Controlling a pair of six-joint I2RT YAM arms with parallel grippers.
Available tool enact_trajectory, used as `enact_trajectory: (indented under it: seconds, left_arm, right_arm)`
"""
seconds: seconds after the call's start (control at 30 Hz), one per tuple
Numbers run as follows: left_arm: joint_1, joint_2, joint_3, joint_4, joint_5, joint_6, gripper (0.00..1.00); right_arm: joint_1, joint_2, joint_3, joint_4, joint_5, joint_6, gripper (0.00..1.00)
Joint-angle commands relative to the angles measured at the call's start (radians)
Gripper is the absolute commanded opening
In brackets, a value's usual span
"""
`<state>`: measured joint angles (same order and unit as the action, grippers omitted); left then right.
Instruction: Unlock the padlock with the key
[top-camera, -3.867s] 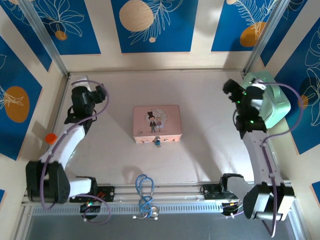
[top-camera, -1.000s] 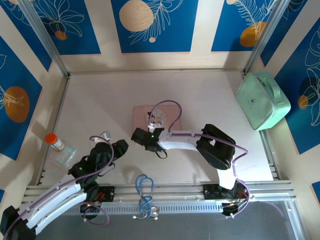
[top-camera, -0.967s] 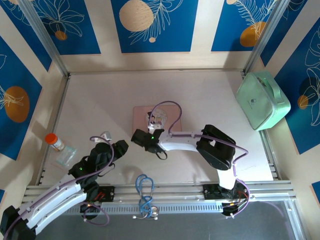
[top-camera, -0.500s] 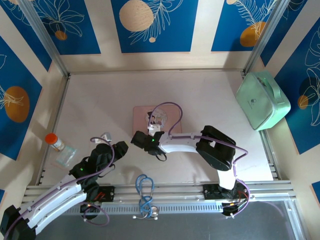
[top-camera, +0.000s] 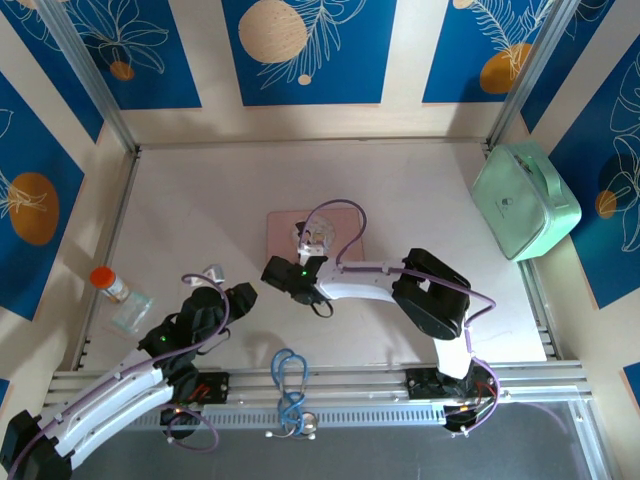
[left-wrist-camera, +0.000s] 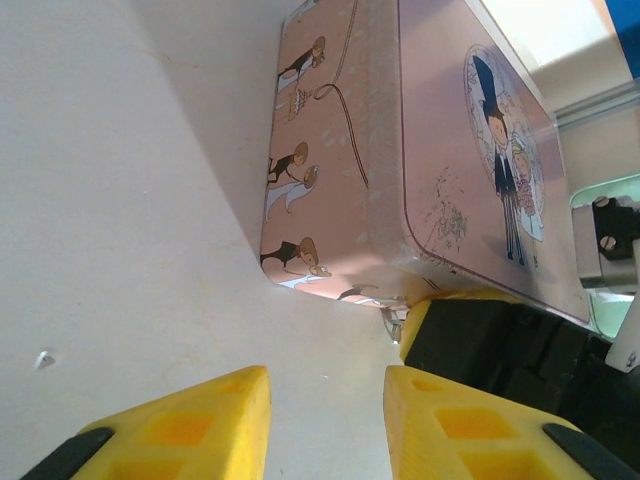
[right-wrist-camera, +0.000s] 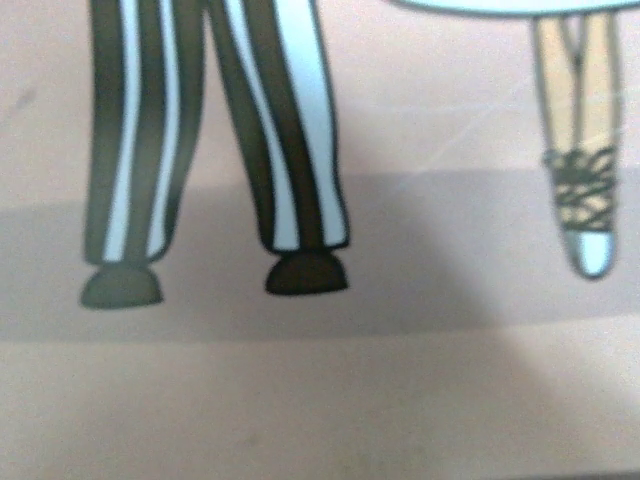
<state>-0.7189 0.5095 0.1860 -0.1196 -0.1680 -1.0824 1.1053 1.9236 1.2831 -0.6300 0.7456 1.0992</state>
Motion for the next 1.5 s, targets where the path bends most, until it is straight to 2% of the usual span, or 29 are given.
enact_trajectory:
  seconds: [0.0, 0.2, 0.33, 0.43, 0.6, 0.8, 1.03, 1.33, 1.47]
  left_arm:
    - [-0.007, -0.011, 0.022, 0.006, 0.018, 0.039, 0.36]
    - [-0.008, 0.000, 0.026, 0.025, 0.022, 0.054, 0.37]
    - [-0.007, 0.001, 0.023, 0.026, 0.025, 0.063, 0.37]
    - [-0.008, 0.001, 0.021, 0.033, 0.027, 0.063, 0.37]
    - [-0.007, -0.005, 0.020, 0.036, 0.032, 0.063, 0.37]
    - [-0.008, -0.004, 0.020, 0.035, 0.036, 0.070, 0.37]
    - [-0.006, 0.009, 0.025, 0.043, 0.038, 0.080, 0.37]
    - [-0.008, 0.038, 0.041, 0.036, 0.035, 0.115, 0.38]
    - [-0.008, 0.060, 0.024, 0.060, 0.030, 0.118, 0.44]
  right_arm:
    - [-0.010, 0.011, 0.056, -0.102, 0.002, 0.041, 0.38]
    - [-0.023, 0.006, 0.064, -0.134, -0.073, 0.031, 0.35]
    - [-0.026, 0.027, 0.065, -0.118, -0.103, 0.016, 0.53]
    - [-0.027, 0.024, 0.043, -0.039, -0.077, -0.015, 0.55]
    - [-0.032, -0.001, -0.014, 0.082, -0.026, -0.028, 0.51]
    - [-0.046, 0.003, -0.024, 0.073, -0.005, 0.005, 0.47]
    - [-0.053, 0.014, 0.012, 0.010, -0.010, 0.019, 0.32]
    - [-0.058, 0.029, 0.084, -0.135, -0.120, 0.001, 0.20]
    - [-0.091, 0.019, 0.085, -0.175, -0.252, -0.045, 0.16]
